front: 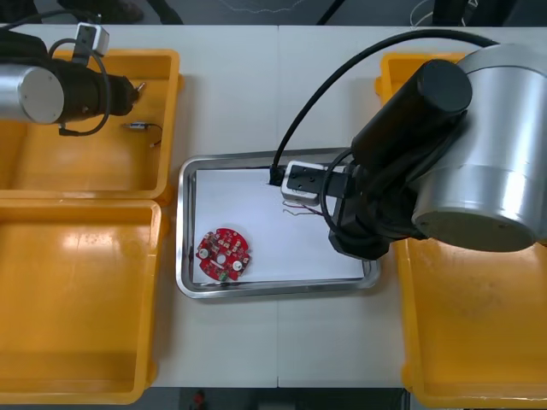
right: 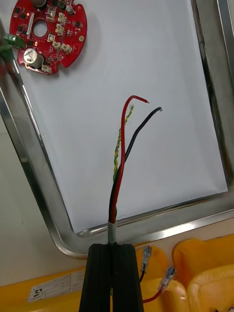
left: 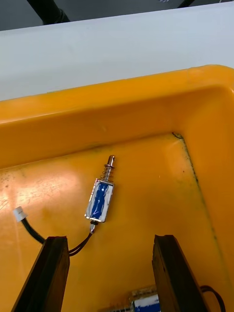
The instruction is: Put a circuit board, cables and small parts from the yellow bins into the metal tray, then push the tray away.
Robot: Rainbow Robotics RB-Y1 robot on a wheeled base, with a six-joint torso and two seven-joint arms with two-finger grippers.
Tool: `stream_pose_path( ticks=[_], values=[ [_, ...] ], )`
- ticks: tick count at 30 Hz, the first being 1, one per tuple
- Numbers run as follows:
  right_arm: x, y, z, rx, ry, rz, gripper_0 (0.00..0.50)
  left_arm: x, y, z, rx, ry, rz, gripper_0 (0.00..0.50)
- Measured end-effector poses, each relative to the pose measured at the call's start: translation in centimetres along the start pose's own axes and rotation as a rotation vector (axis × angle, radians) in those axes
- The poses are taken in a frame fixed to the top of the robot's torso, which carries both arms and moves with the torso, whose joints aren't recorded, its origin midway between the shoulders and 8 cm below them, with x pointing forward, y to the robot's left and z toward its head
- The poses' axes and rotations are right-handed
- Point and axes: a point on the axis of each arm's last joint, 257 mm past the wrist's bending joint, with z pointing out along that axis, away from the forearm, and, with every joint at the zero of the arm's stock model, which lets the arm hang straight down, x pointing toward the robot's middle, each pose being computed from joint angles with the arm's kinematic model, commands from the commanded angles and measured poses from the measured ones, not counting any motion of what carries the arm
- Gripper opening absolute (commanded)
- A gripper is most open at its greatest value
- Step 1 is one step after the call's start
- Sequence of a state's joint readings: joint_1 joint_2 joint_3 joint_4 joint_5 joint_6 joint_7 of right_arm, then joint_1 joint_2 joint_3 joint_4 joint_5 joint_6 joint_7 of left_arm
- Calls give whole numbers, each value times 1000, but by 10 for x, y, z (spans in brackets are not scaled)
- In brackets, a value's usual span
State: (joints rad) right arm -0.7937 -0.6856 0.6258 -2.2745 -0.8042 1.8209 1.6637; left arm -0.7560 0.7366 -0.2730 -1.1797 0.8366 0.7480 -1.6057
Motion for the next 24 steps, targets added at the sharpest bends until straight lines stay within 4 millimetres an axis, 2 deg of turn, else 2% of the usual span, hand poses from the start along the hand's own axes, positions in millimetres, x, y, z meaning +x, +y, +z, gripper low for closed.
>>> stream_pose_path(
  ticks=[7,13,17,24],
  values=[
    [-9,8,19,1,-10,-43,0,-1,-5,11,2,-28,-11,500],
    [-10,4,36,25,2,-94,0,-4,-1,15,-8,-53,-19,500],
    [-7,3,53,45,18,-114,0,-2,8,21,-28,-60,3,500],
    [-3,19,85,6,29,-129,0,-2,8,35,-43,-72,84,500]
  ],
)
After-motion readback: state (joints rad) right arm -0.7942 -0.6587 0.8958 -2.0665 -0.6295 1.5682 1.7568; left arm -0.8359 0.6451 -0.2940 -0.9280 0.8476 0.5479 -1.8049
